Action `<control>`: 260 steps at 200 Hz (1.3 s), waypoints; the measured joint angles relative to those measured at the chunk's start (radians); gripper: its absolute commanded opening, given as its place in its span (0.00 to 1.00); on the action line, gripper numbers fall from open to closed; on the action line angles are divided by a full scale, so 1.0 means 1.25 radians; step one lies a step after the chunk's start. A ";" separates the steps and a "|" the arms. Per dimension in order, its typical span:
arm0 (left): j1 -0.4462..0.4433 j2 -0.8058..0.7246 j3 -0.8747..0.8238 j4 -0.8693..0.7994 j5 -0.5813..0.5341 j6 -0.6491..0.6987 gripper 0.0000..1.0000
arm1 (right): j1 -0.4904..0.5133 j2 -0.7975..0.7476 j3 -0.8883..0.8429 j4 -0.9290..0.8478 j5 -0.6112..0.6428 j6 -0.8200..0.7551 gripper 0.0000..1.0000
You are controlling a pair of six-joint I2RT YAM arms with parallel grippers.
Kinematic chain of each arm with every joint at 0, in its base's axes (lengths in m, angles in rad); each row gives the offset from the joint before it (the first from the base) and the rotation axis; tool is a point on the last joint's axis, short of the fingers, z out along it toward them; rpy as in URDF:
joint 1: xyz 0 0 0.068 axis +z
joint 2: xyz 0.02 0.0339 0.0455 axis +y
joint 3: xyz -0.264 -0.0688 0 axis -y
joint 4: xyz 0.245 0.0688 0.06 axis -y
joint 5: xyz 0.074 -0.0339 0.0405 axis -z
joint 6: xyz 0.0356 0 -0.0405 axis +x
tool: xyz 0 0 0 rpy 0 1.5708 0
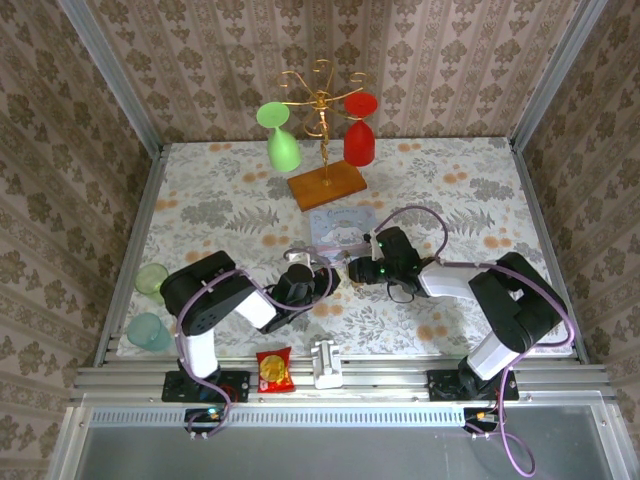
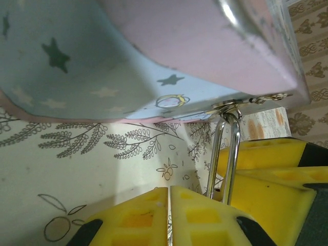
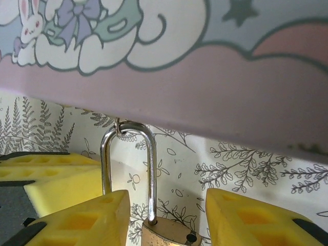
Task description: Unlock the padlock with the key
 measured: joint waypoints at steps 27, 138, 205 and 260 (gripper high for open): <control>0.000 -0.011 0.000 -0.020 -0.002 0.004 0.10 | 0.011 0.011 0.000 0.000 0.025 -0.004 0.43; 0.000 -0.121 -0.001 -0.109 -0.016 0.047 0.10 | 0.097 0.026 0.045 -0.077 0.197 -0.007 0.41; 0.001 -0.274 0.014 -0.256 -0.042 0.136 0.11 | 0.075 0.022 0.030 -0.067 0.155 0.025 0.22; 0.042 -0.347 0.112 -0.438 -0.056 0.282 0.14 | 0.051 0.014 0.004 -0.029 0.103 0.054 0.13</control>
